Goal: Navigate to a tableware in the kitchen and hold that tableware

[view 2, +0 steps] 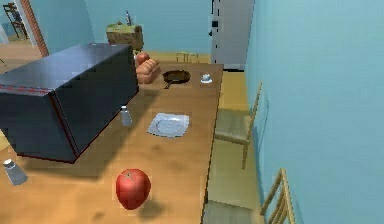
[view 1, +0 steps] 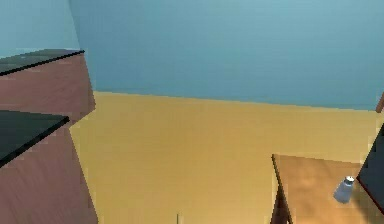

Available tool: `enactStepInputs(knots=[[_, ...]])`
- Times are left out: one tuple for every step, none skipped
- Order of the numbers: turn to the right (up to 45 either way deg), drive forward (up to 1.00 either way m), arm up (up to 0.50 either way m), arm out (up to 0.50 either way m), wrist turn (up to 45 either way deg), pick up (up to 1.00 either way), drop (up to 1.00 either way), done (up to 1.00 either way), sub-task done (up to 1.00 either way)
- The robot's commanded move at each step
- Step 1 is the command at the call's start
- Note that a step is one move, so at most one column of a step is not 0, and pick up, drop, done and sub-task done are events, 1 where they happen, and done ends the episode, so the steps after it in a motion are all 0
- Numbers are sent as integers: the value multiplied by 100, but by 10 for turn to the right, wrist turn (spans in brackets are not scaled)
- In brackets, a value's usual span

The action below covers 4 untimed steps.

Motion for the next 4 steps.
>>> enactStepInputs(knots=[[0,0,50,0,0,0,0,0,0],[0,0,38,0,0,0,0,0,0],[0,0,0,50,0,0,0,0,0],[0,0,0,0,450,0,0,0,0]])
